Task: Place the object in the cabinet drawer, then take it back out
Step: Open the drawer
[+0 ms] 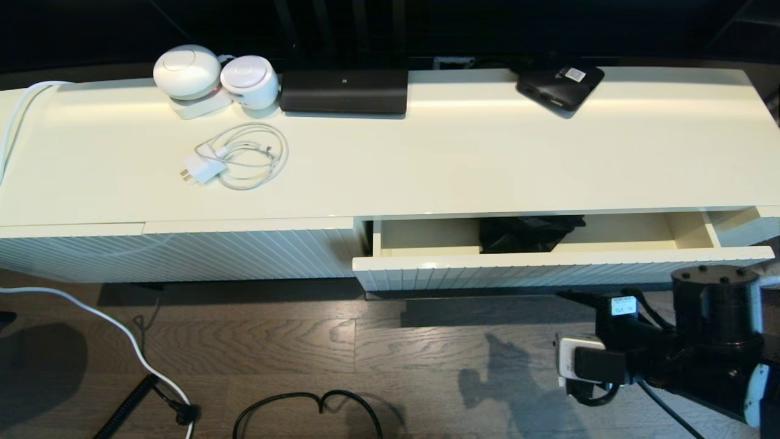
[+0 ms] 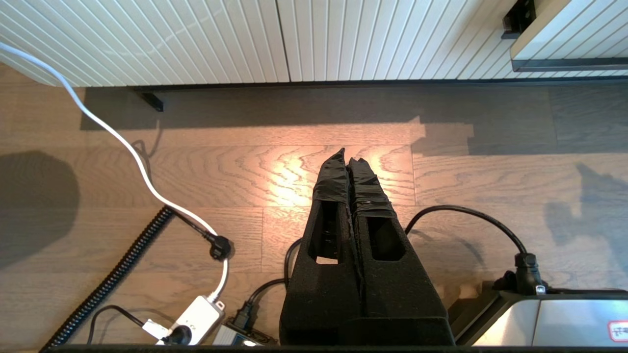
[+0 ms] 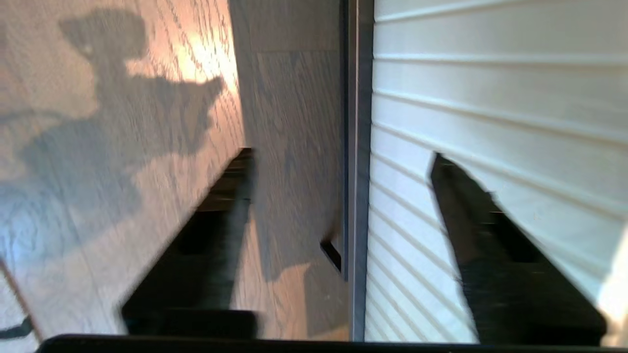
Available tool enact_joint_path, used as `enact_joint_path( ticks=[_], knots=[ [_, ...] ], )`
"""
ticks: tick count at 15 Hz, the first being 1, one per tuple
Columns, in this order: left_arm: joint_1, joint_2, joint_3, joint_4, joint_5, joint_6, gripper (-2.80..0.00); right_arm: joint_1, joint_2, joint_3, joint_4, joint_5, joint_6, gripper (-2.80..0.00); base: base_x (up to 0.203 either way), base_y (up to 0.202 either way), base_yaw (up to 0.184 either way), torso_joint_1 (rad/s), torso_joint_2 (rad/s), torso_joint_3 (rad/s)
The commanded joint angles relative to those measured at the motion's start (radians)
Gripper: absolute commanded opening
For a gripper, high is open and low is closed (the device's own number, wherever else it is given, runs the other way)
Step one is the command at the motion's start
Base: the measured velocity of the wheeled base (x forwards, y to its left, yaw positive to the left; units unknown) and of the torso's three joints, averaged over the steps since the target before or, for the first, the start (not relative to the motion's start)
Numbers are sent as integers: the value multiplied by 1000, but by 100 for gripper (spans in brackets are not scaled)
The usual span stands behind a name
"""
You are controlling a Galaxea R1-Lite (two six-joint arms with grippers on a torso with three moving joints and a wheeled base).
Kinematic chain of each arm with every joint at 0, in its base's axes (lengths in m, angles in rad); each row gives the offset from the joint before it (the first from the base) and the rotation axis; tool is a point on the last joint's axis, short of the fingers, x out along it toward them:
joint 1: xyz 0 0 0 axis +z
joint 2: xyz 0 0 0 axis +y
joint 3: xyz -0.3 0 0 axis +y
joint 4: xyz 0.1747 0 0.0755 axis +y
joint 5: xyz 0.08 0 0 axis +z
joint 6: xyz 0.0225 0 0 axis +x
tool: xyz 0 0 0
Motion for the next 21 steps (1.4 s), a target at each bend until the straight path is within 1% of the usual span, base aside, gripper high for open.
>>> enact_joint_path(
  ticks=[1, 4, 5, 7, 9, 11, 14, 18, 21],
  knots=[
    [0, -2, 0, 0, 0, 1, -280, 1, -151, 59, 11, -1, -10, -280, 0, 0, 0, 0, 0, 0],
    [1, -1, 0, 0, 0, 0, -280, 0, -299, 72, 60, 0, -4, -280, 0, 0, 0, 0, 0, 0],
    [0, -2, 0, 0, 0, 0, -280, -1, -327, 68, 61, -1, -1, -280, 0, 0, 0, 0, 0, 0],
    [0, -2, 0, 0, 0, 0, -280, -3, -345, 45, 17, -10, 1, -280, 0, 0, 0, 0, 0, 0],
    [1, -2, 0, 0, 0, 0, -280, -20, -342, 26, -8, -10, 13, -280, 0, 0, 0, 0, 0, 0],
    [0, -2, 0, 0, 0, 0, -280, -22, -309, -8, -17, -10, 29, -280, 0, 0, 0, 0, 0, 0],
    [1, -2, 0, 0, 0, 0, -280, -22, -250, -66, -29, -11, 32, -280, 0, 0, 0, 0, 0, 0],
    [1, -1, 0, 0, 0, 0, -280, -22, -191, -104, -21, -15, 28, -280, 0, 0, 0, 0, 0, 0],
    [1, -2, 0, 0, 0, 0, -280, -24, -147, -151, -1, -34, 30, -280, 0, 0, 0, 0, 0, 0]
  ],
)
